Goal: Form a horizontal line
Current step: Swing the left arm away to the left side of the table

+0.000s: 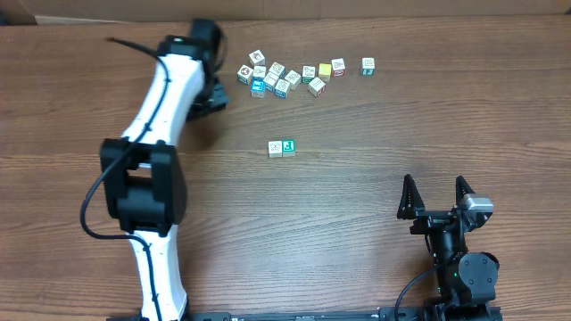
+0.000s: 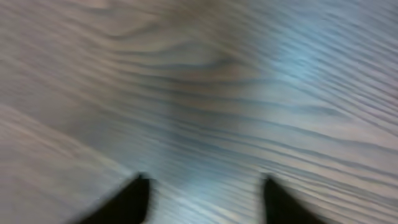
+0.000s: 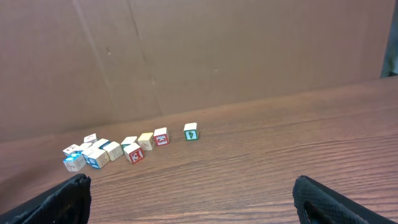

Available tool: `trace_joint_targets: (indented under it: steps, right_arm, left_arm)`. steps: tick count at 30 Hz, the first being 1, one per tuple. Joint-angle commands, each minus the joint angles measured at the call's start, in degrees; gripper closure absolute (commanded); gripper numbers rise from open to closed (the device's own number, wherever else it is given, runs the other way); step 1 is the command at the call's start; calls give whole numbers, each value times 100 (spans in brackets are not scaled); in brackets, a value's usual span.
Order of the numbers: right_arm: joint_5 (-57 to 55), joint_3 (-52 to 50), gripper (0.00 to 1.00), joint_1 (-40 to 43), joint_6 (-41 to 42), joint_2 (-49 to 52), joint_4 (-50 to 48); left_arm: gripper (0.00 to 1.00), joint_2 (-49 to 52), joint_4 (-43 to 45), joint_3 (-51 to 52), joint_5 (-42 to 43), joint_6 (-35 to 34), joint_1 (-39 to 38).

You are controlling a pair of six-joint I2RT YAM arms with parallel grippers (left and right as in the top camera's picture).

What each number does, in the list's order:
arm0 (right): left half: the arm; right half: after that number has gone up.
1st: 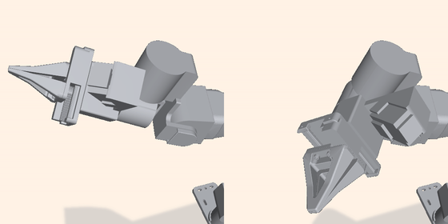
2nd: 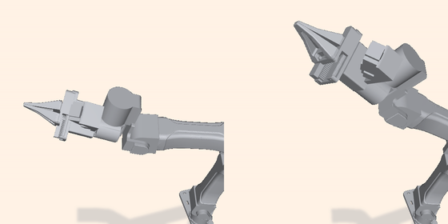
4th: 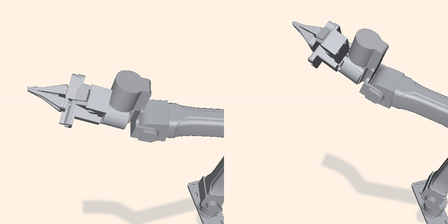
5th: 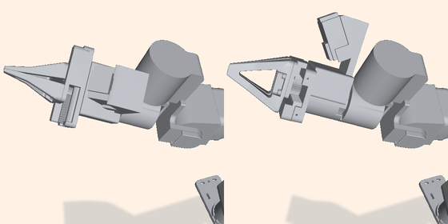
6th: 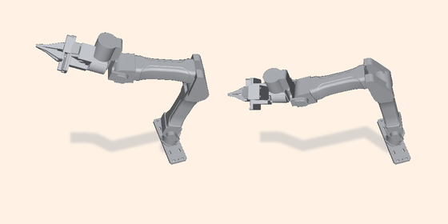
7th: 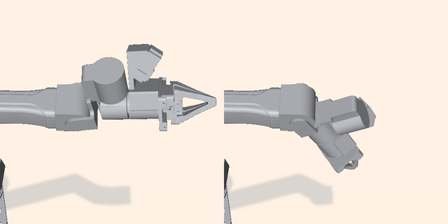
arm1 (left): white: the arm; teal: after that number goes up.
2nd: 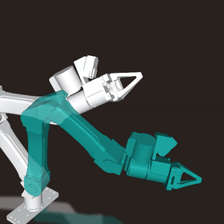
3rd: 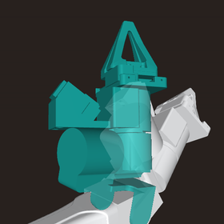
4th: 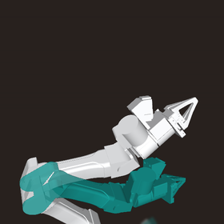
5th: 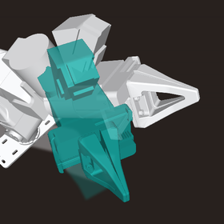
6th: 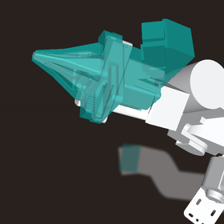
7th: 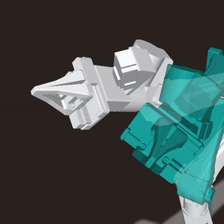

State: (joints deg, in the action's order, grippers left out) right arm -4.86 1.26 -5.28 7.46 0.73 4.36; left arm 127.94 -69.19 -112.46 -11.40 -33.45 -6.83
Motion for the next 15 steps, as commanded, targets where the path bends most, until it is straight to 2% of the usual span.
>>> trace_joint_targets:
  steps: [1, 15]
  right_arm:
    - [4, -81, 0, 15, -26, -57, -22]
    - [7, -81, 0, 15, -26, -57, -22]
  left_arm:
    - [0, -120, -63, -127, -57, 26, 208]
    - [0, -120, -42, -127, -59, 24, 494]
